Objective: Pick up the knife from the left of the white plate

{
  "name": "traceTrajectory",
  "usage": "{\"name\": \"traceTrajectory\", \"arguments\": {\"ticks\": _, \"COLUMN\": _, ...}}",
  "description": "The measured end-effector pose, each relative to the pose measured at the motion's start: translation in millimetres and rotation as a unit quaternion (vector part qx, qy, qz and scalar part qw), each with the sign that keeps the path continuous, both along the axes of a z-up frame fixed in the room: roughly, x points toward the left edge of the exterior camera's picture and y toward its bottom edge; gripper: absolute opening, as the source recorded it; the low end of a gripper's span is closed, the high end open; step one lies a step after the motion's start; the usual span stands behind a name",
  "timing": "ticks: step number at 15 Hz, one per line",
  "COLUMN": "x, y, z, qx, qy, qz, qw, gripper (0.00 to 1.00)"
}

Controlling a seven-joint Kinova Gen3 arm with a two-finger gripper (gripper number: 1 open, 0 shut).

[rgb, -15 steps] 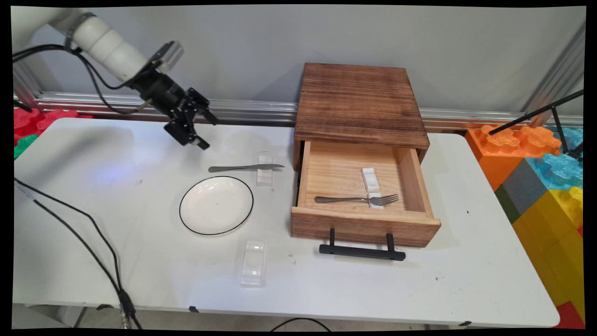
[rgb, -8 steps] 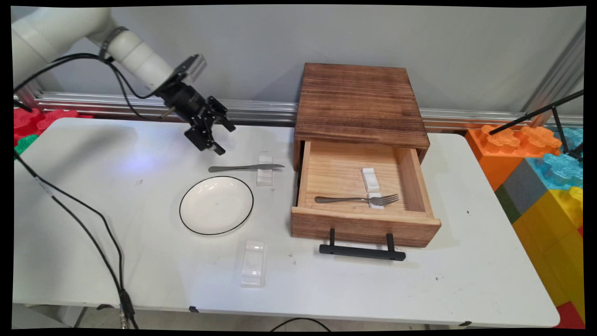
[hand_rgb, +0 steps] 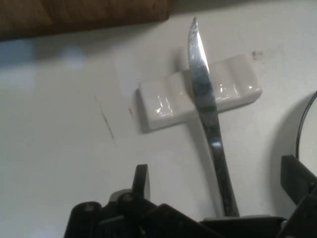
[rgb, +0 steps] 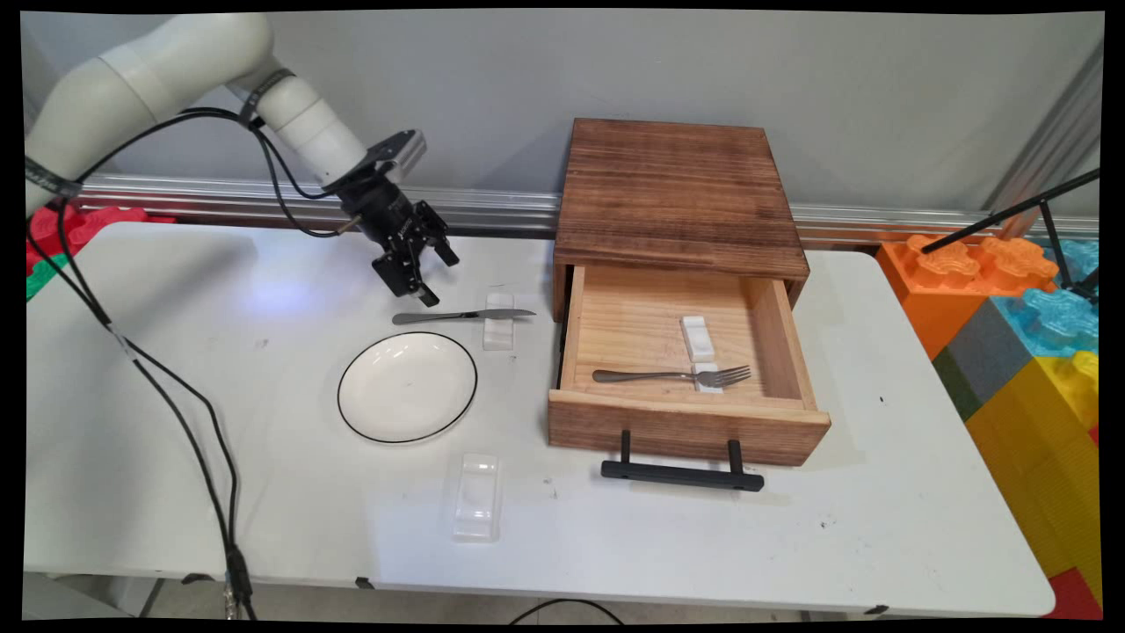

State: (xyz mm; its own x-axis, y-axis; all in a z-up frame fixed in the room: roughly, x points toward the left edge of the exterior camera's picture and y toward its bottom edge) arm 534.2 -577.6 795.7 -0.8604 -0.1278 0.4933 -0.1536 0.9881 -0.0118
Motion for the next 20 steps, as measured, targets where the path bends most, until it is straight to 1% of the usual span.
{"name": "traceTrajectory", "arguments": {"ticks": 3, "x": -4, "y": -6, "z": -8, "qx": 0.014, "qy": -0.007, "qz": 0.003, "qw": 0.9999, "gripper": 1.0}}
{"name": "traceTrajectory", "arguments": {"ticks": 8, "x": -11, "y": -10, "z": -21, "qx": 0.034, "qy": -0.009, "qz": 0.008, "qw": 0.9994, "gripper": 1.0}}
{"name": "traceTrajectory", "arguments": {"ticks": 11, "x": -14, "y": -11, "z": -25, "qx": 0.041, "qy": -0.01, "qz": 0.009, "qw": 0.9991, "gripper": 1.0}}
{"name": "traceTrajectory", "arguments": {"ticks": 20, "x": -21, "y": -12, "z": -37, "qx": 0.043, "qy": -0.016, "qz": 0.005, "qw": 0.9989, "gripper": 1.0}}
